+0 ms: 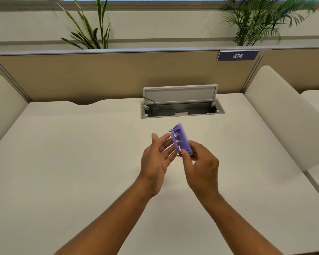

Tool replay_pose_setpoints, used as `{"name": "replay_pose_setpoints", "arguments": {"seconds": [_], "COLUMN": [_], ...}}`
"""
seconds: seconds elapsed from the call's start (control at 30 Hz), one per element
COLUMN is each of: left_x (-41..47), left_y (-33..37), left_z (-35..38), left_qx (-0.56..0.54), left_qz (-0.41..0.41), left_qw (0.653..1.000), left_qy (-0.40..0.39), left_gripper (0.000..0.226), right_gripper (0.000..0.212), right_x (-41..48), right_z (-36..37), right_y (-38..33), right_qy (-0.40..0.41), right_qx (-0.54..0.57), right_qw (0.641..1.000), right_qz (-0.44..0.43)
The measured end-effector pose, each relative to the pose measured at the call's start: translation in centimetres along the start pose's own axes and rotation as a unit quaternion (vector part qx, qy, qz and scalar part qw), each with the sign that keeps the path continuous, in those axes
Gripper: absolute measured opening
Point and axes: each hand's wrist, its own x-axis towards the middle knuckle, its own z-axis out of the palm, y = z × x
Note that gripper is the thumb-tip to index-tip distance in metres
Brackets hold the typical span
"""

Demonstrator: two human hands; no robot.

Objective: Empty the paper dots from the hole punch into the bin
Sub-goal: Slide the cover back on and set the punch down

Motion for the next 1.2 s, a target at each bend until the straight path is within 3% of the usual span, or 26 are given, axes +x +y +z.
{"name": "replay_pose_setpoints", "arguments": {"seconds": [0.17,0.33,0.47,0.6,0.83,1.0,1.2], "left_x": [2.8,7.2,10.4,11.9,11.7,11.8,12.0], "left_y": [2.6,5.1,5.3,3.2,-1.8,-4.1,-5.2], "left_z": [-0.3,-3.2,-7.5,-11.7,-17.1,-18.8,-19.4], "left_qx": [0.200,0.269,0.417,0.537,0.644,0.751,0.776], "left_qz": [0.079,0.150,0.198,0.165,0.090,0.059,0.033], "left_qw": [0.976,0.951,0.882,0.820,0.756,0.657,0.630], "left_qy": [-0.031,0.033,0.090,0.107,0.072,0.034,-0.005], "left_gripper": [0.054,0.026,0.032,0.033,0.044,0.063,0.067], "right_gripper": [0.020,0.013,0.014,0.013,0.015,0.015,0.018], "right_x": [3.4,6.1,7.5,7.2,4.5,3.1,2.7], "right_z": [1.0,2.5,3.9,4.9,5.5,5.2,5.0], "right_y": [1.1,4.2,7.9,11.2,14.9,15.8,16.1], "right_qy": [0.012,0.020,0.028,0.035,0.038,0.042,0.036], "right_qx": [0.148,0.198,0.192,0.186,0.198,0.195,0.150], "right_qw": [0.968,0.934,0.909,0.891,0.855,0.843,0.853], "right_qz": [0.202,0.297,0.369,0.413,0.478,0.500,0.499]}}
